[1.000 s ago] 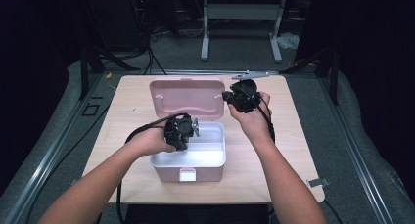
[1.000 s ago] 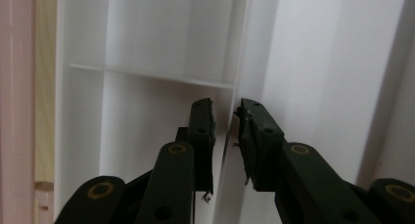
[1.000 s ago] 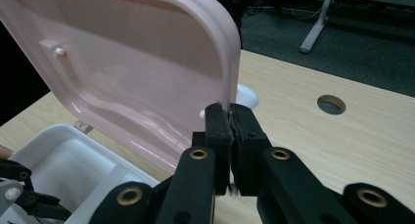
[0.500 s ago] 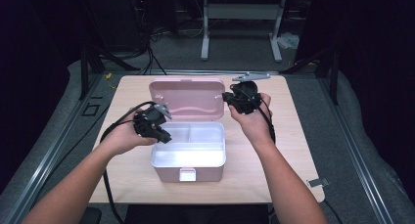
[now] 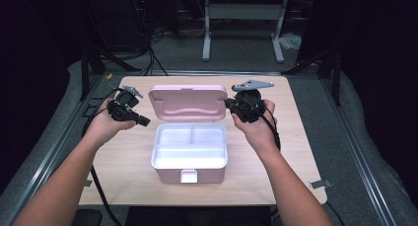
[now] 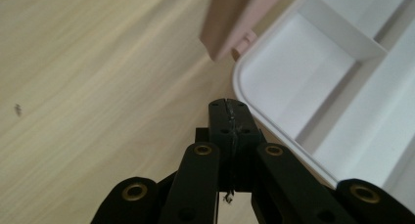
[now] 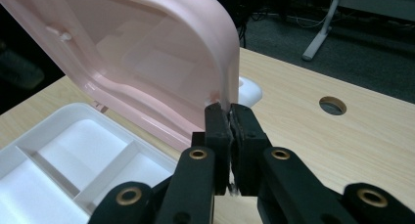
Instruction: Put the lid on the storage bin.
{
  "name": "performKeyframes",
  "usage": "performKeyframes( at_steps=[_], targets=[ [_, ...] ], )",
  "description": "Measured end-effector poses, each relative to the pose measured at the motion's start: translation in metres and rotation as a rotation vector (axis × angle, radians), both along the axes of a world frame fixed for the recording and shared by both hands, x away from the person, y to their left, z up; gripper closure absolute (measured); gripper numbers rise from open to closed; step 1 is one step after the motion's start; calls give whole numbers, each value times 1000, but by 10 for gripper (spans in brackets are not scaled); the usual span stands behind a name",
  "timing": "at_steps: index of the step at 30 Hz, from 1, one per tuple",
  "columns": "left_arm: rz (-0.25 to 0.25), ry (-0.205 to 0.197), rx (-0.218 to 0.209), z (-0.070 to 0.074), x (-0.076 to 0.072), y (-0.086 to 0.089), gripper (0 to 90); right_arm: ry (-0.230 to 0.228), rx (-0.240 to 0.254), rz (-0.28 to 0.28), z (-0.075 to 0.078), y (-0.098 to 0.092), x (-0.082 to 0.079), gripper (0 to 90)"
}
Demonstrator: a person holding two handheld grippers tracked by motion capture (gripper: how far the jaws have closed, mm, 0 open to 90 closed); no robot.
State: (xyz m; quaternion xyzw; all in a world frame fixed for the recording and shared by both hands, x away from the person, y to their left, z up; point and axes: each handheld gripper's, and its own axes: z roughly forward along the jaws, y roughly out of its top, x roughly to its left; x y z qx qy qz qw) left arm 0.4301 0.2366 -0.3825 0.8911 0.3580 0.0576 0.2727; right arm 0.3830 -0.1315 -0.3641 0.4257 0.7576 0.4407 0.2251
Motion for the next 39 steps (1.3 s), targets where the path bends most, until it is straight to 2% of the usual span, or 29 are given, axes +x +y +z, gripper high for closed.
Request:
performKeyframes(
  at_steps=[2,5,10,15,18,21,33,36,39],
  targets=[
    [5,-36,11,8,6,2,900,0,-8,2,0,0,-2,868],
    [14,-68,-3,20,14,2,900,2,-5,6,0,-1,-2,867],
    [19,-85,-52,39,22,-4,900,-3,1,8,-1,-1,-3,866],
    [5,-103,-61,52,22,-10,900,-3,3,8,-1,-2,-4,863],
    [-18,-105,-74,55,20,-14,900,1,15,16,-2,-3,-4,860],
    [-27,-110,-53,56,19,-17,900,6,22,19,-2,-4,-4,858],
    [-47,-106,-44,56,14,-17,900,8,26,36,-3,-6,-9,855],
    [-43,-110,-68,59,15,-14,900,-3,21,30,-4,-5,-12,855],
    [-54,-114,-70,63,14,-16,900,-8,19,34,-5,-6,-14,854]
  ],
)
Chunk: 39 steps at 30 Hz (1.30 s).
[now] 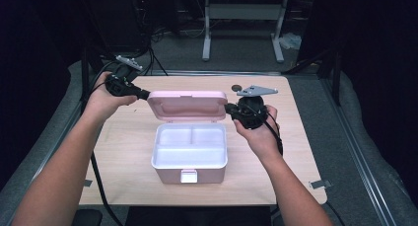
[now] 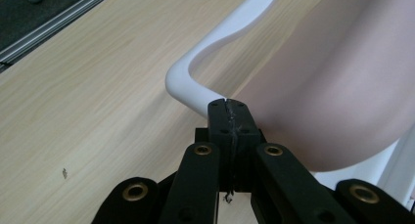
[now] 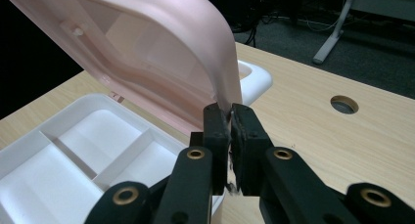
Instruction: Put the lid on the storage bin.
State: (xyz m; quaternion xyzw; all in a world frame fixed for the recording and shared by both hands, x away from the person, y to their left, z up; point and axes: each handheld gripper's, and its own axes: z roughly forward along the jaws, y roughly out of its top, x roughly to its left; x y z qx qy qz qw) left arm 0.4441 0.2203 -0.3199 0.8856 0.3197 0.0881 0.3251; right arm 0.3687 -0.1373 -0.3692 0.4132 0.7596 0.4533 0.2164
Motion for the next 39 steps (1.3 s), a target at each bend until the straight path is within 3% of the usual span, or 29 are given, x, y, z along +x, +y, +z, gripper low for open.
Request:
performKeyframes(
  at_steps=[12,20,31,39],
  targets=[
    [-28,-16,4,10,-6,-7,900,4,2,16,-2,-2,-7,850],
    [-50,-18,14,10,-10,-8,900,21,28,37,-3,-6,-9,842],
    [-84,-28,30,13,-21,-10,900,7,70,62,-2,-15,-23,820],
    [-104,-35,35,14,-30,-12,900,-3,62,81,2,-16,-33,814]
  ],
)
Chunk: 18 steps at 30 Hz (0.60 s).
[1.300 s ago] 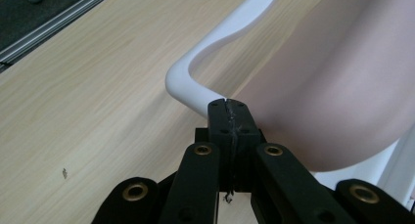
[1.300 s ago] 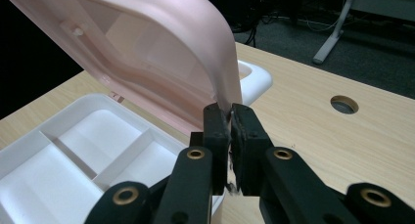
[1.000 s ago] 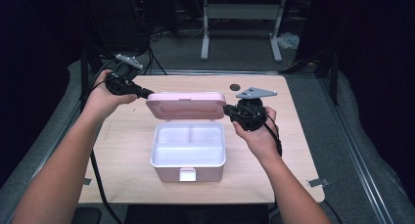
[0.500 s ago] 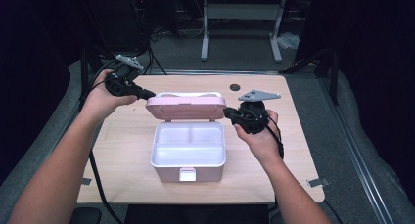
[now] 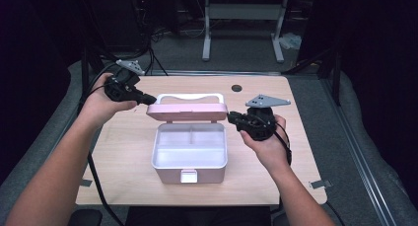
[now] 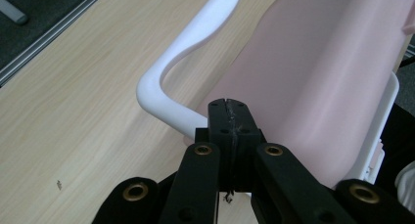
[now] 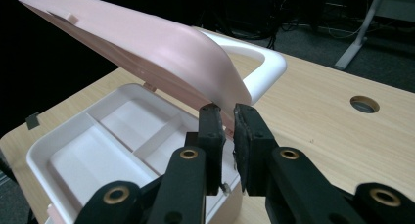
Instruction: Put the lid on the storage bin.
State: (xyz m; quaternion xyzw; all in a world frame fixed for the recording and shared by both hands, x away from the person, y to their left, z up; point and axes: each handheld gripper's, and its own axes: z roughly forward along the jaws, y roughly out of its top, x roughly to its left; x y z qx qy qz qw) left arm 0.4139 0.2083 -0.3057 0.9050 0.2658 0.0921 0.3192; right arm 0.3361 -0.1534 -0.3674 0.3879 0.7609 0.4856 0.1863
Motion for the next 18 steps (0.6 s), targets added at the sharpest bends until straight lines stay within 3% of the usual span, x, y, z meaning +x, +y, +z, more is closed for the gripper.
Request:
performKeyframes(
  at_steps=[10,18],
  targets=[
    [-29,-6,-19,-6,-13,-2,900,-13,-13,16,-6,-3,-13,774],
    [-54,5,-27,-18,-24,-1,900,9,-10,41,-15,-5,-22,744]
  ],
)
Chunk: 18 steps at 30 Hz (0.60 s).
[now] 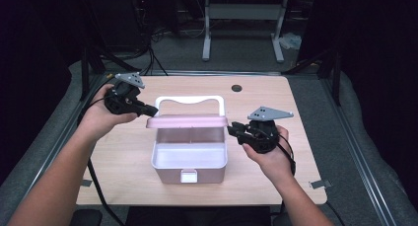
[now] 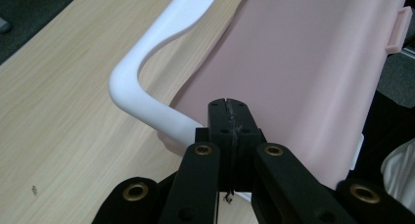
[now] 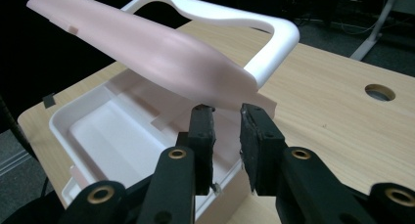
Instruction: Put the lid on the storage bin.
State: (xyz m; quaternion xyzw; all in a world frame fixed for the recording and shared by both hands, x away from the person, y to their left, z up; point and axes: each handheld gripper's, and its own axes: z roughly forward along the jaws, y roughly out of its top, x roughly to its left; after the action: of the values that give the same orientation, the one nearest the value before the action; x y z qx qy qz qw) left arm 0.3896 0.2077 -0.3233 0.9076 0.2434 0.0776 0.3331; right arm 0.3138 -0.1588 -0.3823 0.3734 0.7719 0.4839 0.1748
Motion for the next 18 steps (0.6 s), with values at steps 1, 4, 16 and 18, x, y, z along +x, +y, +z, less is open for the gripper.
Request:
performKeyframes(
  at_steps=[1,4,16,18],
  targets=[
    [-6,4,0,-2,-1,1,900,-3,-5,1,-2,0,-1,740],
    [-9,6,-10,-6,-4,2,900,5,4,16,-7,-1,-4,739],
    [-13,26,-14,-26,-13,8,900,-8,-9,48,-30,-2,-16,690],
    [-8,34,-18,-31,-14,11,900,3,-10,52,-34,-3,-18,682]
  ],
)
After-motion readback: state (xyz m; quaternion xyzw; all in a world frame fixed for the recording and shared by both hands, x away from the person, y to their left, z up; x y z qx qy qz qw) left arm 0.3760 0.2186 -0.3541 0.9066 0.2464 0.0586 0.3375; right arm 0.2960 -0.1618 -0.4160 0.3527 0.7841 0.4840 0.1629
